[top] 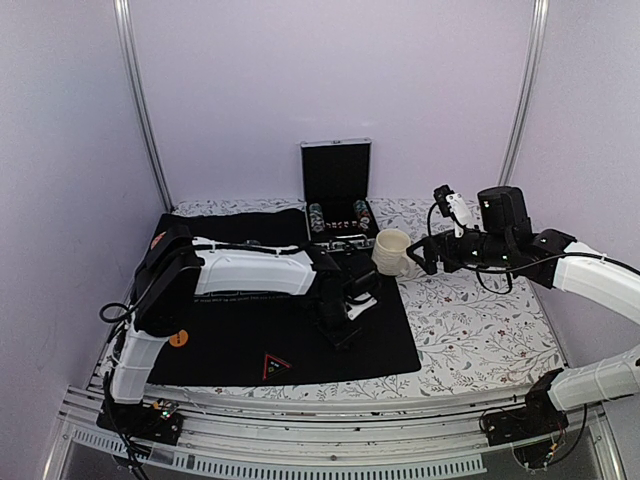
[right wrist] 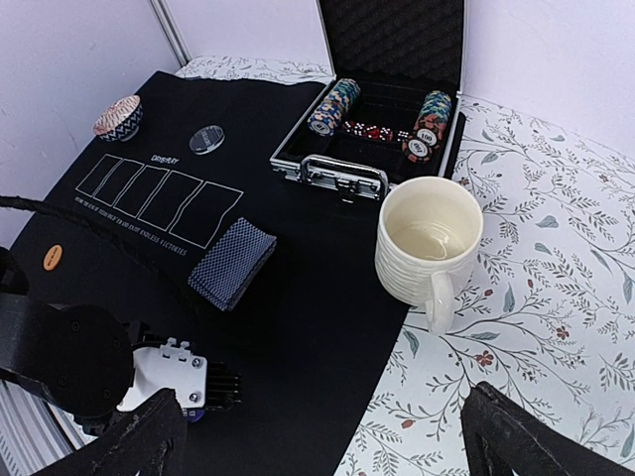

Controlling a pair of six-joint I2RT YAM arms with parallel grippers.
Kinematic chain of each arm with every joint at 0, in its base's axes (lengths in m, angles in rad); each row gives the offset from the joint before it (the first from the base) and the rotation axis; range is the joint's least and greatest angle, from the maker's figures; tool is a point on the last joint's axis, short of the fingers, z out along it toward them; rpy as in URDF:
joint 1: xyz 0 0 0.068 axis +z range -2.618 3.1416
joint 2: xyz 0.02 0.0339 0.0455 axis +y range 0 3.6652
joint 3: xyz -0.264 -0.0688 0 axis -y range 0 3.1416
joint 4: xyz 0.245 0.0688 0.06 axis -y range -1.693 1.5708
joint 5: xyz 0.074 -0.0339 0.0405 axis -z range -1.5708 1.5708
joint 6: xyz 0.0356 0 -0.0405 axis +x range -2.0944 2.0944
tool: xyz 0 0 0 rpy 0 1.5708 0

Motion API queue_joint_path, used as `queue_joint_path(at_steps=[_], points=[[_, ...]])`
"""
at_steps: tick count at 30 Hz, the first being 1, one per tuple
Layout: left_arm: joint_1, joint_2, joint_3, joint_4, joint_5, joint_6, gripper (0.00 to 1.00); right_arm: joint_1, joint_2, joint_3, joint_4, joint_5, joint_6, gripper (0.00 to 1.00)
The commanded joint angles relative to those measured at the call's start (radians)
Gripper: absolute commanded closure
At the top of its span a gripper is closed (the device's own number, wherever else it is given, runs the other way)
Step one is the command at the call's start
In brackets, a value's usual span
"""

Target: Distribute texas hold em gaming equipment

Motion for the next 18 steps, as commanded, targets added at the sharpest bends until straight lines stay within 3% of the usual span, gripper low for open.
queue_joint_path(at_steps=[1,12,14,18], points=[[-0.011,0.030,0.001,-0.046,0.004,0.001,0.57,0.004,-0.011,0.010,0.008,-0.015,0.012,0.01],[0.030,-0.170,-0.048,-0.022,0.018,0.023,0.57,0.004,-0.014,0.018,0.005,-0.026,0.015,0.01],[0.043,-0.188,-0.075,-0.013,0.039,0.029,0.52,0.004,-0.016,0.019,0.005,-0.024,0.015,0.01],[0.018,-0.133,-0.054,-0.019,0.103,0.059,0.27,0.004,-0.008,0.020,0.008,-0.026,0.017,0.01]])
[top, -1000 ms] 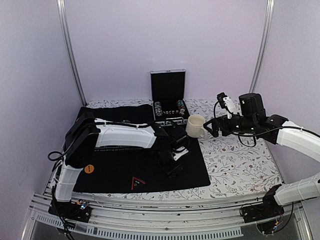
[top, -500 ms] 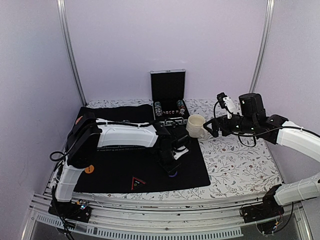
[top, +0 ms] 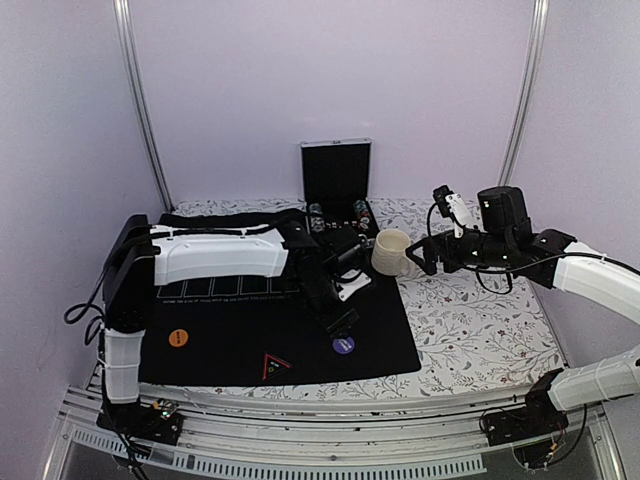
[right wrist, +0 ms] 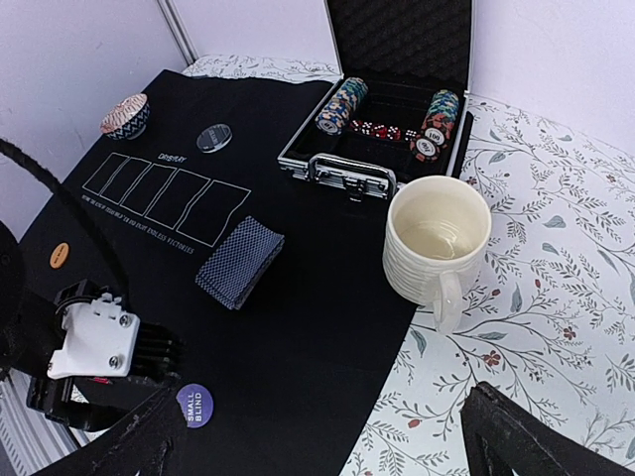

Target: Distribute texas hold em gaming equipment

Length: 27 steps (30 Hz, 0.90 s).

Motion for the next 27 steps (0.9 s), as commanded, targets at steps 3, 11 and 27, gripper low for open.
queue_joint_path(at_steps=[3,11,27], points=[[-0.038,0.117,0.053,-0.036,0.078,0.049,0.12,0.004,0.001,0.026,0.007,-0.013,0.013,0.01],[-0.042,0.249,0.160,-0.103,-0.004,0.044,0.07,0.004,-0.007,0.022,-0.009,-0.010,0.012,0.01],[-0.047,0.297,0.161,-0.173,-0.045,0.043,0.42,0.004,-0.005,0.019,-0.008,-0.014,0.009,0.01]])
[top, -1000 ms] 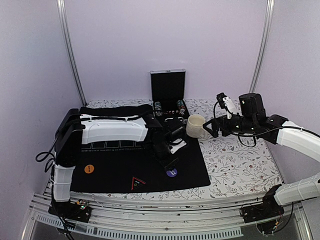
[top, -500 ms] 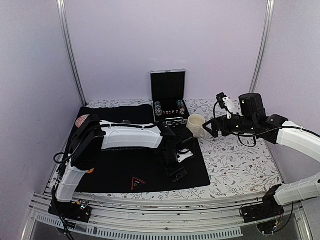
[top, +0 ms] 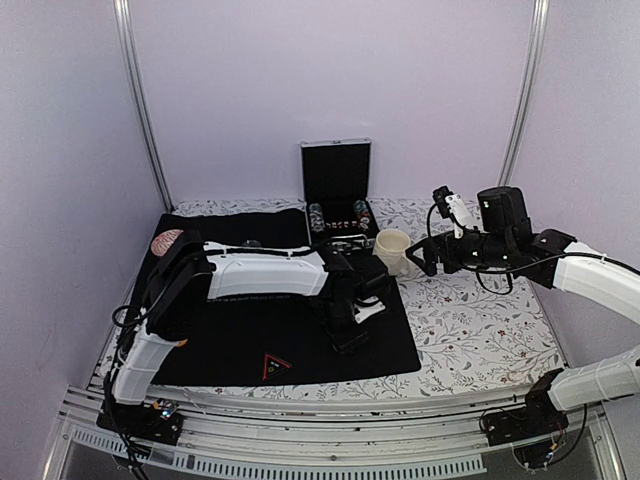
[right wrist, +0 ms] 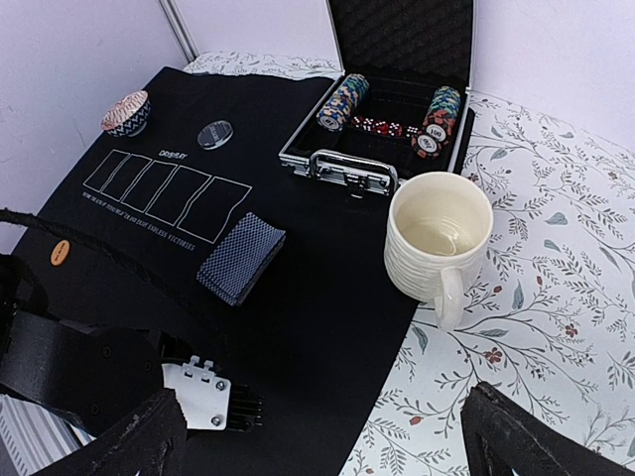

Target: Distribute texas hold em gaming equipment

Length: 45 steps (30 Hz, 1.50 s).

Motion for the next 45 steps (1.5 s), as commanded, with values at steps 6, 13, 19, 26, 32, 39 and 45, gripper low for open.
queue_joint_path(at_steps=[6,13,19,26,32,39,45], points=[[0.002,0.023,-0.034,-0.062,-0.004,-0.011,0.46,0.004,-0.013,0.017,-0.002,-0.008,0.009,0.01],[0.013,-0.062,-0.070,0.022,0.008,-0.022,0.47,0.004,-0.017,0.016,-0.003,-0.007,0.013,0.01],[0.029,-0.088,-0.084,0.033,0.000,-0.021,0.47,0.004,-0.013,0.018,-0.001,-0.011,0.014,0.01],[0.031,-0.077,-0.080,0.010,0.013,-0.015,0.48,0.004,-0.010,0.022,-0.003,-0.013,0.017,0.01],[0.040,-0.144,-0.087,0.003,-0.005,-0.020,0.48,0.004,-0.010,0.021,-0.004,-0.012,0.017,0.01],[0.113,-0.269,-0.209,0.004,-0.023,-0.034,0.48,0.004,-0.009,0.019,-0.005,-0.012,0.018,0.01],[0.223,-0.432,-0.466,0.061,-0.019,-0.076,0.49,0.004,-0.012,0.011,-0.003,-0.010,0.020,0.01]])
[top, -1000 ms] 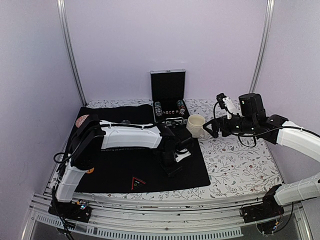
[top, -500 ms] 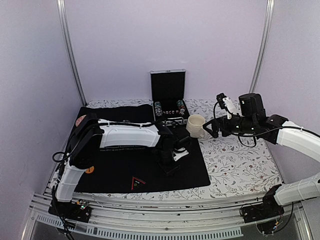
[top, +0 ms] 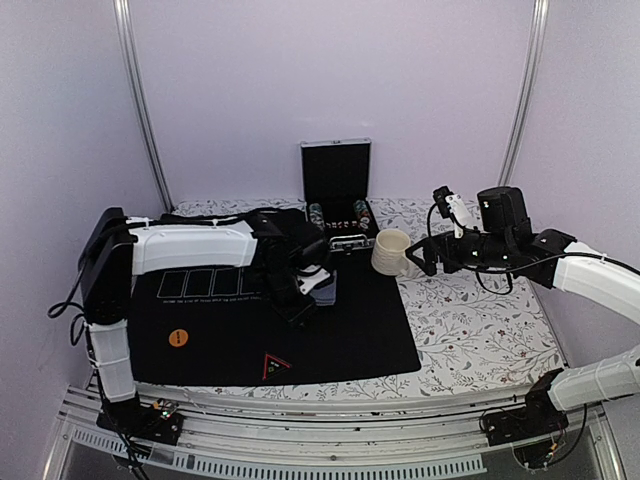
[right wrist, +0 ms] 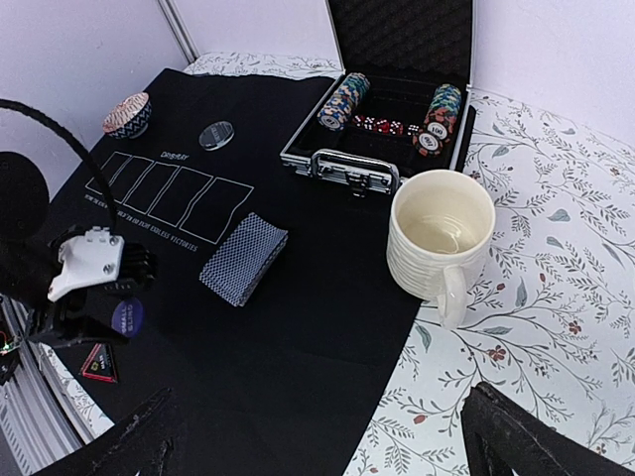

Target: Distribute texas hold em gaming equipment

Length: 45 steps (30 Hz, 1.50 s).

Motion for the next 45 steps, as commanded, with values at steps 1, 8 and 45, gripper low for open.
queue_joint_path(at_steps=[1,8,45], points=[[0.084,-0.103,-0.175,0.029,-0.008,-0.041,0.49,0.004,-0.010,0.011,-0.001,-0.009,0.007,0.01],[0.142,-0.141,-0.304,0.093,0.015,-0.047,0.49,0.004,0.008,0.025,0.005,-0.022,0.014,0.01],[0.176,-0.431,-0.330,0.257,-0.034,0.030,0.14,0.060,0.161,0.225,-0.001,-0.069,0.120,0.01]])
